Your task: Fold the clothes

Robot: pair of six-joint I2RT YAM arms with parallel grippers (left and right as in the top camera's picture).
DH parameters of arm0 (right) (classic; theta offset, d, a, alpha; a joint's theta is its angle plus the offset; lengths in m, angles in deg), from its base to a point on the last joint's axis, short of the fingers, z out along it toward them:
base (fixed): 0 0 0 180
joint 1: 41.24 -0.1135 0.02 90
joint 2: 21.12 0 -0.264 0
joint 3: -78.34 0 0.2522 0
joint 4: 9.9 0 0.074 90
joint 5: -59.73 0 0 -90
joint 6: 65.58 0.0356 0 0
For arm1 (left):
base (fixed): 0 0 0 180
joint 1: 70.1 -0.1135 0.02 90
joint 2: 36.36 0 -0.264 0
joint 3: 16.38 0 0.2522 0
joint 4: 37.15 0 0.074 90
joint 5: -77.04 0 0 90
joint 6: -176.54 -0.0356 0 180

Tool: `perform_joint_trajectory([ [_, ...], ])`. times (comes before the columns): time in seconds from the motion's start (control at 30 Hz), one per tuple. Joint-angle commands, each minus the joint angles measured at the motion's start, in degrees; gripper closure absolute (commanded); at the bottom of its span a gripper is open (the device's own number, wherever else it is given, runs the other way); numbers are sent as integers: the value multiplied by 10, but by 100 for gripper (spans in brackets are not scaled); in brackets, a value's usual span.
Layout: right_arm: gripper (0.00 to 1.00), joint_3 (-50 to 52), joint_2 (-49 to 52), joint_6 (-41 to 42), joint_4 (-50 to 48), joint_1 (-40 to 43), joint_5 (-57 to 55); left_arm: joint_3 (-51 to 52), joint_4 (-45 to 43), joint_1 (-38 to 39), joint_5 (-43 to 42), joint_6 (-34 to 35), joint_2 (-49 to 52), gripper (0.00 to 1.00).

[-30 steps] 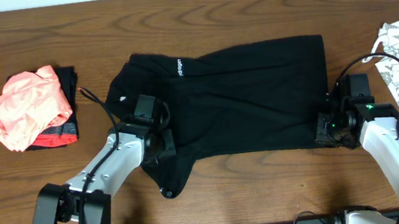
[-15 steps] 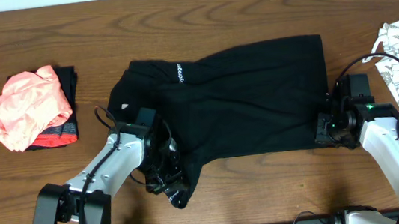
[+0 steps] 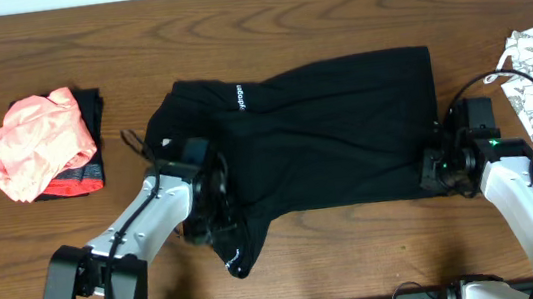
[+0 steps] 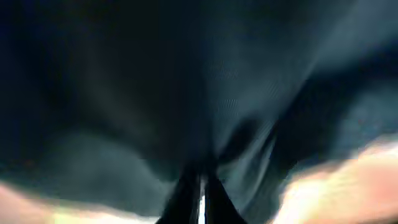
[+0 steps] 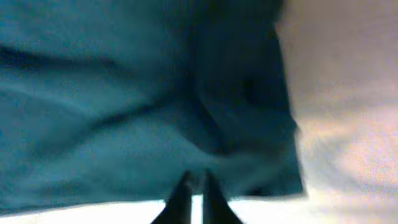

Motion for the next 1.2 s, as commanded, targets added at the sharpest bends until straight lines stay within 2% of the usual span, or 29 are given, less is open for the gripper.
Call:
perform_joint_trajectory([
  [0.0, 99, 0, 3, -48, -34, -4, 99, -40, -56, 0, 135, -9, -22, 94],
  [0.07, 99, -1, 3, -47, -59, -4, 109, -44, -107, 0, 190, -9, -24, 94],
  [0.1, 96, -1, 3, -45, -66, -4, 109, -44, -132, 0, 216, -9, -25, 94],
  [0.2, 76, -1, 3, -45, -71, -4, 103, -44, -198, 0, 283, -9, -25, 94],
  [0.23, 75, -1, 3, -45, -73, -4, 93, -44, -218, -1, 300, -10, -25, 93],
  [0.4, 73, -2, 3, -40, -118, -3, 50, -44, -326, -18, 325, -56, -25, 93],
  [0.53, 74, -2, 3, -21, -149, -4, 43, -44, -372, -32, 325, -59, -25, 94],
  [0.83, 72, -2, 24, -22, -158, -4, 64, -41, -319, -37, 301, -58, 21, 94],
  [0.97, 72, -1, 79, -22, -160, -4, 64, -41, -283, -37, 288, -52, 62, 94],
  [1.17, 71, -1, 165, -22, -170, -4, 64, -41, -203, -36, 283, -4, 87, 94],
])
